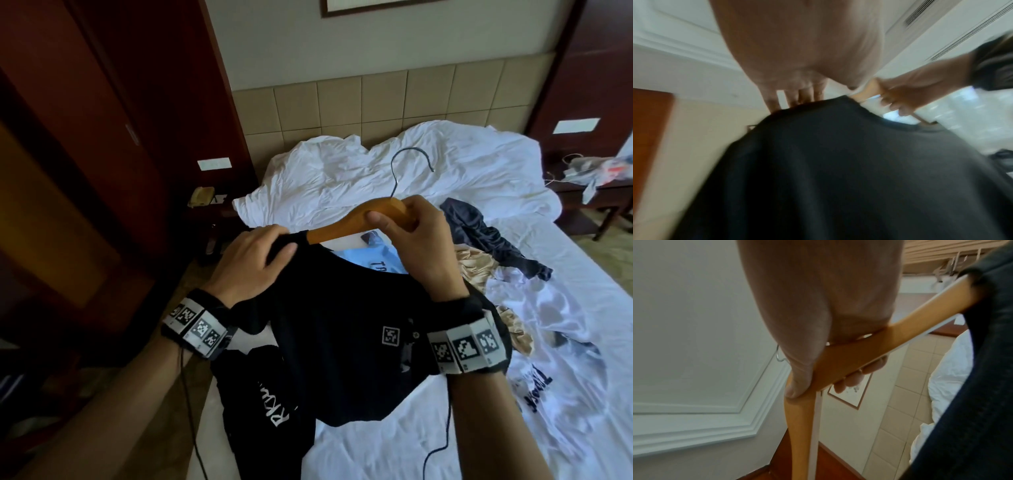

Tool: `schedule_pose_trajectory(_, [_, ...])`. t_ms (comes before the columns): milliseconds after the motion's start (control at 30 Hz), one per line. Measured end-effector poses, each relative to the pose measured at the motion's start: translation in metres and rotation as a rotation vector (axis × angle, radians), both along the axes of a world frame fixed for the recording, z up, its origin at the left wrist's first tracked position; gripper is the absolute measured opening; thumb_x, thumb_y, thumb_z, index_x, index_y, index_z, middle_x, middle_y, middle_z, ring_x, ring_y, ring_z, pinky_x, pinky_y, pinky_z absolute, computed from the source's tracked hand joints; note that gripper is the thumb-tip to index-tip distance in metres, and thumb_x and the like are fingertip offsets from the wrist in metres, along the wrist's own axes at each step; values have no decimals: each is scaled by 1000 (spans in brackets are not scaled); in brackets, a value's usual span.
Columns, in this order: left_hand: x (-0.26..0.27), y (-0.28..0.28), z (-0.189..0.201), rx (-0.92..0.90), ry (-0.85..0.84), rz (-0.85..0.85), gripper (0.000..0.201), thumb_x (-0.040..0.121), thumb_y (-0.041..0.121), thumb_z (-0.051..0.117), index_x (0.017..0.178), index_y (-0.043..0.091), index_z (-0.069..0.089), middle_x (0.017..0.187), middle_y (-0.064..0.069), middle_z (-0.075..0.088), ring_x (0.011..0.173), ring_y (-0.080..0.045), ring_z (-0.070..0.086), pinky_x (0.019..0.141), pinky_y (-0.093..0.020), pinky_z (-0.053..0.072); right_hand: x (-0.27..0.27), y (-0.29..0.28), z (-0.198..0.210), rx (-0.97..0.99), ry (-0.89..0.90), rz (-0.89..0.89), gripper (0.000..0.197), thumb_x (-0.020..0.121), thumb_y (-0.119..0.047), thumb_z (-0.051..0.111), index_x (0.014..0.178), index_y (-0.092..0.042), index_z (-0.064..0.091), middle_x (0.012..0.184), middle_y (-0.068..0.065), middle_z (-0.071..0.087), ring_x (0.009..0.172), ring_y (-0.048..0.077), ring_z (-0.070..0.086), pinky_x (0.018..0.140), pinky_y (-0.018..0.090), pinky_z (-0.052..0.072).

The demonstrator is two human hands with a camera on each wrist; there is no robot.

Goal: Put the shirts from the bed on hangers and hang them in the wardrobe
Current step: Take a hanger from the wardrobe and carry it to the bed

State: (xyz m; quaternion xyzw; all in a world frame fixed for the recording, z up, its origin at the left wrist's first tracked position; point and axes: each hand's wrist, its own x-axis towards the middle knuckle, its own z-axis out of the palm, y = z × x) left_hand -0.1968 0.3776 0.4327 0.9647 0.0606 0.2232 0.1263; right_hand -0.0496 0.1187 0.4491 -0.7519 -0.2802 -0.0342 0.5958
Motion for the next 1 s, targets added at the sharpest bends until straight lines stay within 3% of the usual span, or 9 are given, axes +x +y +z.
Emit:
schedule_pose_trajectory(67, [6, -9, 15, 4, 6, -91, 45, 102, 55, 50, 127, 18, 56, 111, 3, 66, 102, -13, 60, 85, -31, 47, 1, 6, 19, -16, -5, 35, 38, 91, -44, 79, 86, -16, 55, 72, -3, 53, 63, 3, 46, 60, 19, 39])
schedule_pose_trajectory(167, [12, -15, 36, 27, -90, -100, 39, 100, 55, 58, 116, 20, 53, 95, 8, 57, 87, -13, 56, 76, -35, 50, -1, 23, 55, -25, -30, 85, 39, 92, -43, 79, 80, -20, 50, 68, -4, 52, 59, 5, 46, 55, 18, 37])
schedule_pose_trajectory(267, [15, -4, 59, 62, -180, -22, 36, 102, 58, 51, 101, 22, 48, 82, 10, 49, 71, -13, 49, 64, -37, 47, 3, 45, 90, -37, -95, 108, 40, 92, -41, 80, 83, -15, 52, 68, -3, 52, 57, 3, 46, 54, 19, 38])
schedule_pose_trajectory(400, [14, 15, 96, 184, -296, 47, 37, 106, 48, 39, 101, 14, 52, 82, -2, 58, 69, -27, 58, 58, -36, 38, 7, 73, 135, -20, -164, 129, 40, 90, -44, 81, 92, -11, 59, 84, 16, 71, 66, 23, 61, 63, 35, 49])
schedule_pose_trajectory(500, [18, 28, 116, 208, -303, 151, 36, 106, 48, 37, 103, 15, 53, 88, -8, 62, 76, -33, 61, 63, -43, 46, 6, 98, 156, 11, -212, 98, 39, 89, -50, 80, 88, -18, 57, 78, 6, 70, 68, 23, 61, 64, 35, 47])
schedule_pose_trajectory(600, [7, 40, 121, 225, -316, 318, 46, 105, 51, 31, 108, 12, 56, 97, -8, 61, 89, -31, 60, 78, -49, 49, -5, 131, 165, 32, -236, 110, 40, 88, -55, 79, 84, -26, 52, 71, -9, 59, 65, 10, 54, 62, 32, 42])
schedule_pose_trajectory(733, [-26, 55, 117, 243, -363, 441, 38, 106, 44, 37, 115, 13, 57, 105, -5, 61, 99, -27, 60, 86, -46, 49, -29, 167, 168, 47, -260, 202, 35, 88, -53, 80, 89, -27, 56, 70, -13, 58, 63, -1, 53, 55, 14, 36])
schedule_pose_trajectory(867, [-71, 81, 111, 303, -342, 505, 22, 107, 32, 40, 108, 16, 55, 98, -1, 60, 90, -23, 59, 79, -39, 47, -57, 200, 159, 83, -238, 286, 37, 86, -54, 82, 92, -24, 61, 75, -11, 64, 69, 5, 60, 64, 27, 43])
schedule_pose_trajectory(1000, [-123, 113, 105, 257, -258, 448, 20, 108, 31, 40, 101, 16, 52, 89, 2, 56, 81, -21, 56, 75, -41, 45, -104, 232, 139, 64, -213, 312, 39, 86, -59, 79, 94, -27, 59, 78, -11, 65, 74, 11, 62, 68, 36, 48])
